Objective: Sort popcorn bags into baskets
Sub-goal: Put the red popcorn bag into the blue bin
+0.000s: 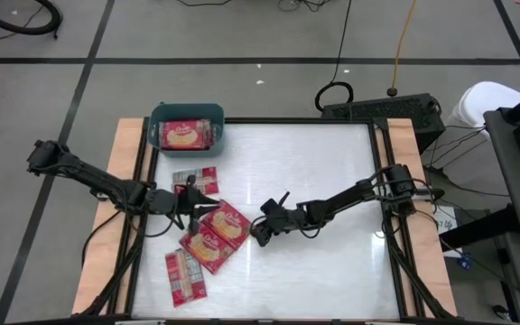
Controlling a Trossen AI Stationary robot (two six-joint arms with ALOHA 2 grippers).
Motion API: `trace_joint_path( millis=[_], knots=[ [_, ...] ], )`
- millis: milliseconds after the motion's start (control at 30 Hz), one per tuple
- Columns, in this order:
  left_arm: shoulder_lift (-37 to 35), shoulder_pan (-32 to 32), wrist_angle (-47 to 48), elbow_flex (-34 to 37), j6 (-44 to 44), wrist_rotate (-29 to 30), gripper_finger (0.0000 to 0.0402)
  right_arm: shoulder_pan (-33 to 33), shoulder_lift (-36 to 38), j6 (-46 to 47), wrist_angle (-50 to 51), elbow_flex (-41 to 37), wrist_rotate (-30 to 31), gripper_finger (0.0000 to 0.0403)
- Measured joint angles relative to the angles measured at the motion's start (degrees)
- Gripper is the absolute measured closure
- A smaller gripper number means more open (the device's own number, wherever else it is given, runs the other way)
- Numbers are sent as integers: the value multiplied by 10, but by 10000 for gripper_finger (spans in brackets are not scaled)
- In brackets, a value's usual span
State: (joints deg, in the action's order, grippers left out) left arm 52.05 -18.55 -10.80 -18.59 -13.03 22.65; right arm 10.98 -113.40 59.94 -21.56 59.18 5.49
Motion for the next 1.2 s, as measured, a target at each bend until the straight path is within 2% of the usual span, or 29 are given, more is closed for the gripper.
trace_joint_path(
  millis=[233, 467, 667, 833, 933, 1100, 1200],
  knots=[
    [0, 0, -26, 0, 37, 5, 332, -14, 0, -52, -2, 0, 4, 233],
    [0, 0, -32, 0, 43, 5, 332, -6, -1, -35, -9, 0, -10, 275],
    [0, 0, -31, 0, 43, 5, 332, 6, -23, -12, -21, 5, 8, 281],
    [0, 0, -31, 0, 49, 5, 332, -1, -67, -36, -32, 42, 9, 288],
    [0, 0, -29, 0, 48, 5, 332, -2, -85, -69, -30, 67, 8, 312],
    [0, 0, -28, 0, 43, 5, 332, -5, -85, -124, -26, 71, 22, 389],
    [0, 0, -27, 0, 39, 5, 332, -13, -81, -141, -24, 71, 22, 395]
  ],
)
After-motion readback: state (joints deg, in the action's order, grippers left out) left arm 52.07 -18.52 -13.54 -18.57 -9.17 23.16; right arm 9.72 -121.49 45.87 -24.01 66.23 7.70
